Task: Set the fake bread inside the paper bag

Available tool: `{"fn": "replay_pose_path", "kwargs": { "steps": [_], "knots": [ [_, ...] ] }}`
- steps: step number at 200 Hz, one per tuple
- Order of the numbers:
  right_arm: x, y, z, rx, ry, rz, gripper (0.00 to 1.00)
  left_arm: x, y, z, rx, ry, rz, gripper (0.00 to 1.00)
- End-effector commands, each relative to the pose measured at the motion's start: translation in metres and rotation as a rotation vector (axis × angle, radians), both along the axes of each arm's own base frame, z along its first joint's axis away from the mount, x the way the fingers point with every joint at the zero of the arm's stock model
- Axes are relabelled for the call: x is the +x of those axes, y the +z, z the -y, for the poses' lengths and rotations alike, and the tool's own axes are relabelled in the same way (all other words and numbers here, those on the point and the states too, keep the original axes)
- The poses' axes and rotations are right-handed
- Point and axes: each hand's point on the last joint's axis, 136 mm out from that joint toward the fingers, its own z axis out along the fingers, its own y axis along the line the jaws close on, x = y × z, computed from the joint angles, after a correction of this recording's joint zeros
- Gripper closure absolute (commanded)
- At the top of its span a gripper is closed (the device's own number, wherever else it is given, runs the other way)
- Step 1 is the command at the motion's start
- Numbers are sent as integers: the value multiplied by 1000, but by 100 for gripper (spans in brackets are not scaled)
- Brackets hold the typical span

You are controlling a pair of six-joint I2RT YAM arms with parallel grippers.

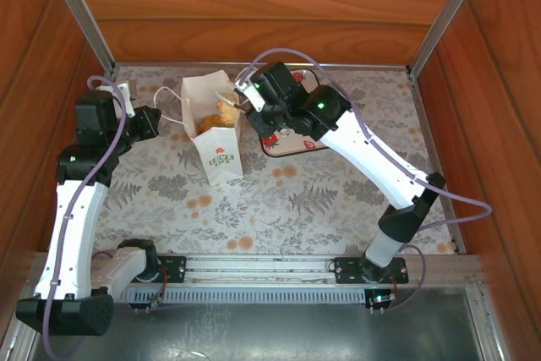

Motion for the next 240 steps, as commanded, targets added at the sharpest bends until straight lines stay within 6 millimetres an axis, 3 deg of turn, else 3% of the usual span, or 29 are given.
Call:
{"fn": "replay_pose_path", "kwargs": {
  "steps": [1, 19, 40, 67, 112, 172, 240],
  "knots": [
    [-12, 60, 10, 161, -11, 82, 56, -3, 15, 2, -21, -10, 24, 84],
    [-21, 76, 17, 216, -8, 82, 56, -5, 21, 2, -26, -10, 41, 79],
    [-32, 93, 28, 283, -9, 94, 56, -9, 31, 2, -30, -5, 68, 66],
    [-46, 113, 49, 359, -34, 118, 57, -14, 44, 2, -39, -5, 109, 60],
    [-53, 122, 96, 385, -163, 179, 60, -28, 61, -5, -42, 36, 187, 44],
    [-61, 85, 136, 354, -292, 167, 60, -48, 60, -27, -11, 164, 248, 31],
    [-47, -3, 161, 217, -455, 78, 57, -61, 15, -67, 78, 377, 211, 14]
  ]
}}
